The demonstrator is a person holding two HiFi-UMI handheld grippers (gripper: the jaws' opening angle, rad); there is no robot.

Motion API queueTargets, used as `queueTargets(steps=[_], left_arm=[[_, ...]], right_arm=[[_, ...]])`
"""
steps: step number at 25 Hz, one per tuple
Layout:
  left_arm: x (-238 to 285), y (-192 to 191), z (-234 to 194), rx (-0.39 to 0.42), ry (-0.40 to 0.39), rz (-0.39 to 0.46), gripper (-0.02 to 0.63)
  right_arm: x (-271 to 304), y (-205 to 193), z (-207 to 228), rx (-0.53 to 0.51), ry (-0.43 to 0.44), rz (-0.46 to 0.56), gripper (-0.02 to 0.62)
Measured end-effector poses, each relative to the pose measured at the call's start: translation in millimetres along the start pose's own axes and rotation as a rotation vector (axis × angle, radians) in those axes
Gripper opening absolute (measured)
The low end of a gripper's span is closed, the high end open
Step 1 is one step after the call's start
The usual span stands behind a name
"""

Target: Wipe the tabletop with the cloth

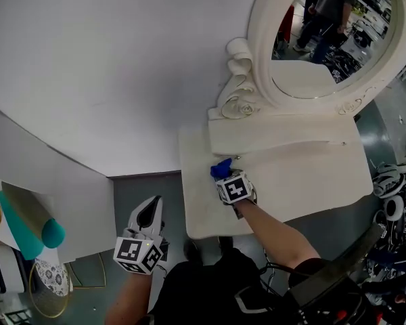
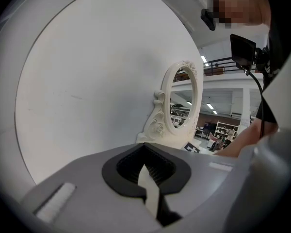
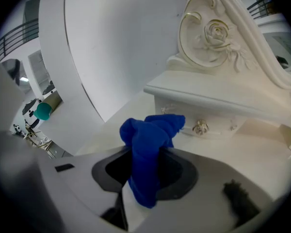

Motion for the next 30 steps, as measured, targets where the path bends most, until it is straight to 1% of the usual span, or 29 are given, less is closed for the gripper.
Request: queueTargets(steps=[5, 12, 16, 22, 24, 25, 27, 30], left_arm=[[7, 5, 9, 0.009, -0.042, 0.021, 0.008], [10, 9, 27, 0.013, -0.095, 0.038, 0.008], [10, 13, 38, 0.011, -0.119, 0.054, 0.008], [12, 14, 52, 0.011, -0.147, 0.061, 0.008], [10, 14, 54, 0.009, -0.146, 0.06, 0.008], [9, 15, 54, 0.009, -0.142, 0.059, 0.008], [6, 15, 53, 0.01, -0.128, 0.052, 0.008], [-1, 13, 49, 0.011, -0.098, 0.034, 0.008]], right_arm=[[-24, -41, -11, -0.008, 0.022, -0.022, 0.132], [-61, -97, -25, 0.008, 0.044, -0.034, 0.132], [-82, -129, -32, 0.022, 0.054, -0.06, 0.132], [-101, -158, -38, 0.037, 0.08, -0.086, 0.132], [-103, -154, -33, 0.085, 0.093, -0.084, 0.132], [-102, -145, -27, 0.114, 0.093, -0.066, 0.132], [-98, -116, -12, 0.14, 0.072, -0.007, 0.132], [-81, -65, 13, 0.12, 0.027, 0.06, 0.132]])
Point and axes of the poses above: the fingertips, and each gripper's own axes: x forward along the fingers, z to its right, y out of its top, the point moved 1 cm from there along -x, backward along the fingers, and after that the axes turned 13 degrees about x, right-handed, at the moved point
